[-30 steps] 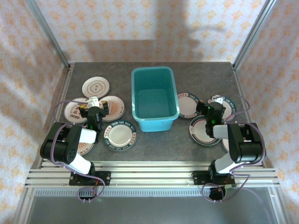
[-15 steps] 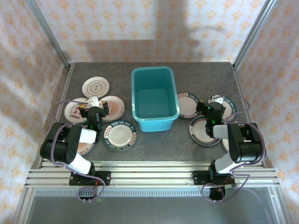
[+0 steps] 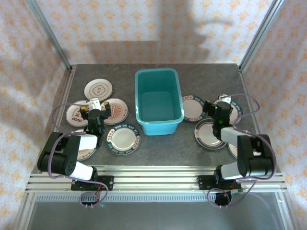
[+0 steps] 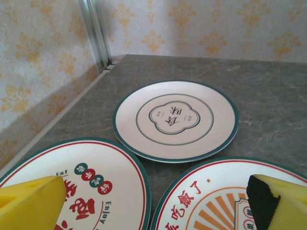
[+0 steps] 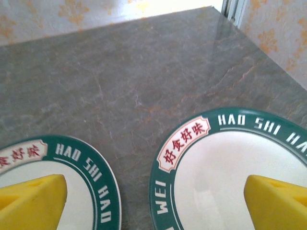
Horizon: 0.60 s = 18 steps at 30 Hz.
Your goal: Place the plates into the plastic bin on the countertop
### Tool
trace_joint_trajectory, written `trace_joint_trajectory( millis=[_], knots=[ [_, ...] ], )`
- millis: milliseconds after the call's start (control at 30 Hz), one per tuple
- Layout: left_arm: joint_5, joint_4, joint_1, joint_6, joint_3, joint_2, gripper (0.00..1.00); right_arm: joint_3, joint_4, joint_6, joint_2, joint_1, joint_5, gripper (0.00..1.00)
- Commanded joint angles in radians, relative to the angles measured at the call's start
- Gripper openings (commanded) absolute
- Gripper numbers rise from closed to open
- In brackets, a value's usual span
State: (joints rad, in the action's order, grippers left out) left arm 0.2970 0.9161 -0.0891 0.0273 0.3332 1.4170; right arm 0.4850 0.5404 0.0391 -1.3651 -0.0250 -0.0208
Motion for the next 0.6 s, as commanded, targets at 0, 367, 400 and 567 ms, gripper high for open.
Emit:
trace_joint_trajectory(
  millis=[0,367,400,567],
  knots=[
    [-0.037,-0.154,0.011,0.015,0.035,-0.102,0.98,0.065,-0.186,-0.02,0.108,0.0,0.021,0.91],
    [-0.131,-1.058,-0.012,-0.245,0.5,-0.295,0.97,0.488,-0.948,-0.06,0.051,0.002,0.241,0.83],
    [-0.155,-1.084,-0.023,-0.262,0.527,-0.293,0.97,0.527,-1.012,-0.059,0.026,0.002,0.269,0.8],
    [-0.187,-1.223,-0.12,-0.33,0.675,-0.259,0.97,0.643,-1.205,-0.083,-0.046,0.011,0.345,0.75]
  ],
)
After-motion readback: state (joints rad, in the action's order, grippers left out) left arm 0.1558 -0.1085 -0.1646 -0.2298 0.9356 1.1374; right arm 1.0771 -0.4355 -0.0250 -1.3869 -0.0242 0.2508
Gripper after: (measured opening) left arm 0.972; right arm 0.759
